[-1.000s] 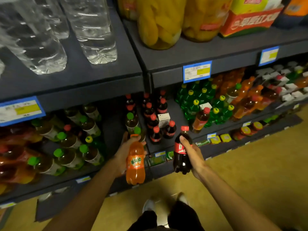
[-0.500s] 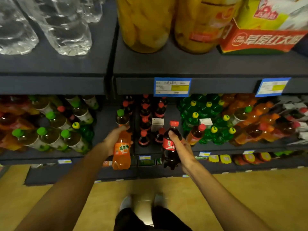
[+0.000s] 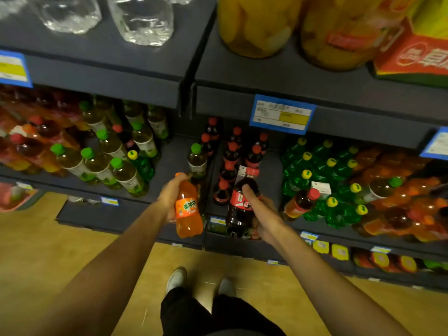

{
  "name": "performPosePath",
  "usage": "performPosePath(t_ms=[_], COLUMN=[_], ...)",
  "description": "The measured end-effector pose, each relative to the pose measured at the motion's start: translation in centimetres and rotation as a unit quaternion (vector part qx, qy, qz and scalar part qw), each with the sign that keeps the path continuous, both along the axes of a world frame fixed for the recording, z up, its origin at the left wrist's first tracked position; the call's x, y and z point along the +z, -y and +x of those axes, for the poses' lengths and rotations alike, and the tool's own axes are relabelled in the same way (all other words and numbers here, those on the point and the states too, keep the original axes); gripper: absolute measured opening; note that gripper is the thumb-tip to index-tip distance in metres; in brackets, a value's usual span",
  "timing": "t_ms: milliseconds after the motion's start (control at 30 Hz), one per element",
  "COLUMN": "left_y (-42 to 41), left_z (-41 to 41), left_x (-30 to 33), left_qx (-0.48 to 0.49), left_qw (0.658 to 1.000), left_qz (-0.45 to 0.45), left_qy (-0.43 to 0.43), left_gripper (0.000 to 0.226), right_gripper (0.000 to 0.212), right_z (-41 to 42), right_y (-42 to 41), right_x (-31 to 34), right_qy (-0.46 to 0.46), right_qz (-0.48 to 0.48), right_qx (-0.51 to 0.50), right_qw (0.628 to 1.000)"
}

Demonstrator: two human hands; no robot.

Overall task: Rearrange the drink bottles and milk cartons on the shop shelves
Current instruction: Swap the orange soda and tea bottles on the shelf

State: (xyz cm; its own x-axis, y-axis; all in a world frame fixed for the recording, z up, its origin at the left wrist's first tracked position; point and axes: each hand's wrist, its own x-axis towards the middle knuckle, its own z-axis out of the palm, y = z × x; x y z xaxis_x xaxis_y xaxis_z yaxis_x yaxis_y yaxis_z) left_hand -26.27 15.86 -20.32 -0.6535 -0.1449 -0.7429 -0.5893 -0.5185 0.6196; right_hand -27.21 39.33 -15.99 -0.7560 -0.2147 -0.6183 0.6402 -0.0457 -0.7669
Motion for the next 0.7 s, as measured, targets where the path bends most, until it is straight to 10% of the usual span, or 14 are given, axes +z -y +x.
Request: performPosePath(t_ms=[133, 300, 700], left_y=[1.0, 2.8, 9.0], left_z=[1.4, 3.8, 9.4], left_x=[0.3, 1.7, 3.2], left_qx=[0.004, -0.025, -0.038], left_qw=[1.000, 1.000, 0.999], left_qz=[-0.005, -0.003, -0.019], left_qy=[0.000, -0.008, -0.002], left_gripper=[0.057, 0.036, 0.018], right_gripper=[0.076, 0.059, 0.052], right_z=[-0.7, -1.5, -4.5], right_y=[2.4, 5.3, 16.3], right_x=[-0.5, -1.1, -7.1], right_qy=[0.021, -0.009, -0.212], right_qz=[-0.028, -0.043, 0.350], right_qx=[0.007, -0.026, 0.089], right_qw=[0.999, 0.999, 0.908])
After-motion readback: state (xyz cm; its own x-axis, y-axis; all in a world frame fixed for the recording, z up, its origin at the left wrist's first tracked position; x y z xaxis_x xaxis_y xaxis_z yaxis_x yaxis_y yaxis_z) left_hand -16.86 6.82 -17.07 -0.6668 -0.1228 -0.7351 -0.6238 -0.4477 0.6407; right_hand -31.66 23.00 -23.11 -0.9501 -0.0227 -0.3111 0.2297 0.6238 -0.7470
